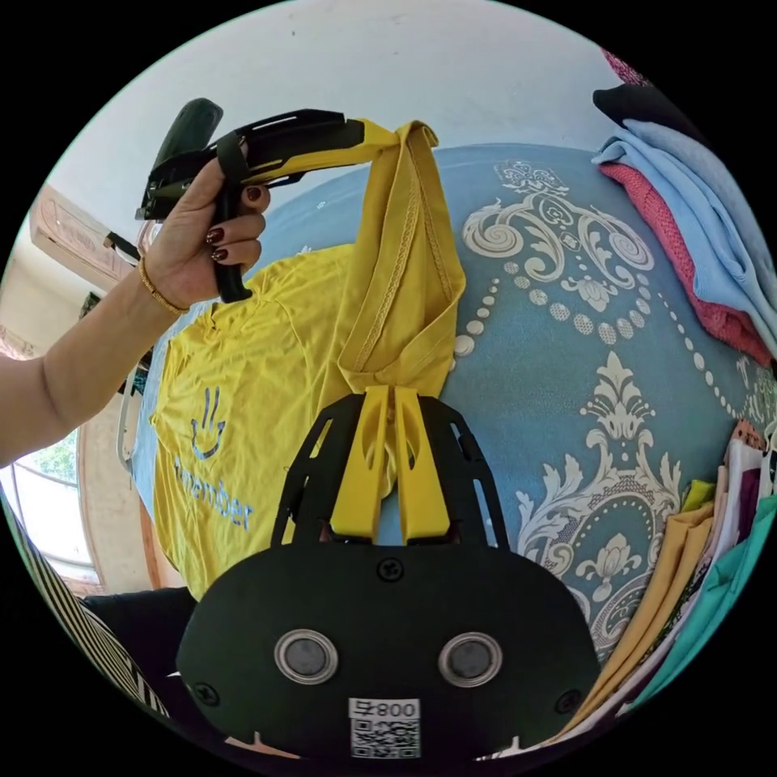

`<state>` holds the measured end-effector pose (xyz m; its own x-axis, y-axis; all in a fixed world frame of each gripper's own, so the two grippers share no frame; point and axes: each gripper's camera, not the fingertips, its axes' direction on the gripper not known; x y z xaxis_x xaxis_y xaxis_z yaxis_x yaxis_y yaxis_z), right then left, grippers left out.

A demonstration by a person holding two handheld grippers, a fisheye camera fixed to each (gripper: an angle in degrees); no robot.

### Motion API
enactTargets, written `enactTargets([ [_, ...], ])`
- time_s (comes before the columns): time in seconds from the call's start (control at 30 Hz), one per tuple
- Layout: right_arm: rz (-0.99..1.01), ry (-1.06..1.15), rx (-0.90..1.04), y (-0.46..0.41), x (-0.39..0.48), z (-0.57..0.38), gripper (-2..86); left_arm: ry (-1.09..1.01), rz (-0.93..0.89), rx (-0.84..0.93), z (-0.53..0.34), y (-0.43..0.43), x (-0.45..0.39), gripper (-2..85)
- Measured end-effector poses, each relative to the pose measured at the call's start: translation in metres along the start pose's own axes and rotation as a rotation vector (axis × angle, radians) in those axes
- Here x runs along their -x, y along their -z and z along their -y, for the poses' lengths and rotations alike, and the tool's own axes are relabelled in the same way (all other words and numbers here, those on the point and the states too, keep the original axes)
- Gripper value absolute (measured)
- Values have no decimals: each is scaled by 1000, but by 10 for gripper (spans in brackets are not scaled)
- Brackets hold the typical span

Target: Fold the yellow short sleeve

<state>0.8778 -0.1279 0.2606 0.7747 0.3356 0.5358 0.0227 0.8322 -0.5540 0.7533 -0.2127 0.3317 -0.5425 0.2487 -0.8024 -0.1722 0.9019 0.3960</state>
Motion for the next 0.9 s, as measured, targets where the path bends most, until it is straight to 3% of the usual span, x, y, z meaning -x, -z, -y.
enactTargets([
  [0.33,-20,-199,-287,76,-22,-61,-1,-7,-71,-30,16,-1,-10,11],
  [0.5,6,-396,-279,73,-46,-95,0,15,-92,37,26,-37,-13,11],
  [0.63,38,-514,-269,63,-59,-112,0,10,49,177,29,-75,-16,13],
  [0.77,118,-498,-307,63,-52,-111,0,1,99,239,26,-87,-21,18],
  [0.9,99,-320,-241,56,-31,-77,1,-33,107,238,29,-78,-36,29],
])
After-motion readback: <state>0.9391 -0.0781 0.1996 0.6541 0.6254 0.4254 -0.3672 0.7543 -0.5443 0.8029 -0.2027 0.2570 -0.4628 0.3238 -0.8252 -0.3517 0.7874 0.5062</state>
